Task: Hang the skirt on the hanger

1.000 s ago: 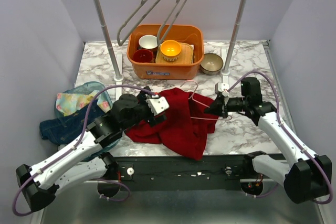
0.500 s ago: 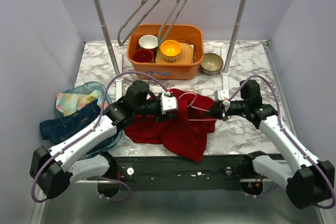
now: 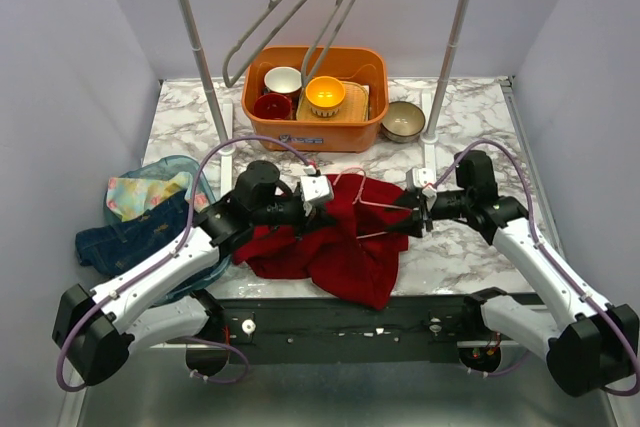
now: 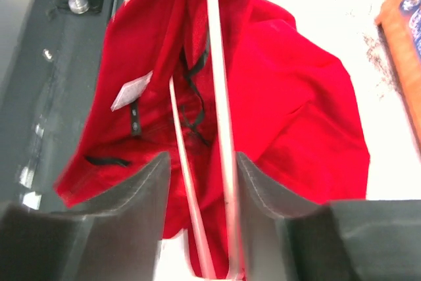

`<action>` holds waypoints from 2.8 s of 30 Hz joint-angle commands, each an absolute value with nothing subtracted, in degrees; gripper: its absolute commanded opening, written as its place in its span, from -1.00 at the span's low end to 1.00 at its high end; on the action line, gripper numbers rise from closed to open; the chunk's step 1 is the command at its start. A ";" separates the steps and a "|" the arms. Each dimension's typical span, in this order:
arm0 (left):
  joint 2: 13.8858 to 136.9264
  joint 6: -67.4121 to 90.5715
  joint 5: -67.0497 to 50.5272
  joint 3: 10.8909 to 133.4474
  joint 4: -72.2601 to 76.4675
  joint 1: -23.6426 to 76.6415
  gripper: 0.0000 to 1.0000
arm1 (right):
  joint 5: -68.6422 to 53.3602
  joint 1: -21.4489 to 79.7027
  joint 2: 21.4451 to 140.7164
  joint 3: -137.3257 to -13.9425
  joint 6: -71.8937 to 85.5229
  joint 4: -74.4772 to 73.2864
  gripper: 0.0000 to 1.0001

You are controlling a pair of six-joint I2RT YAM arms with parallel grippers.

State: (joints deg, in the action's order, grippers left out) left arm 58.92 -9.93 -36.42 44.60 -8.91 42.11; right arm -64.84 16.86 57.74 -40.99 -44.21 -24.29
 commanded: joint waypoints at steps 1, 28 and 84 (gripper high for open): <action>54.94 5.70 -28.07 42.81 -5.27 42.10 -1.00 | -56.75 17.14 55.29 -47.27 -34.83 -27.93 0.21; 42.10 29.44 -12.31 34.63 8.88 42.80 -1.00 | -47.98 15.91 68.81 -41.39 -15.12 -19.33 0.76; 62.99 -8.52 -5.72 66.43 -38.31 46.57 -1.00 | -34.79 0.97 62.23 -74.61 -17.92 -32.86 -0.99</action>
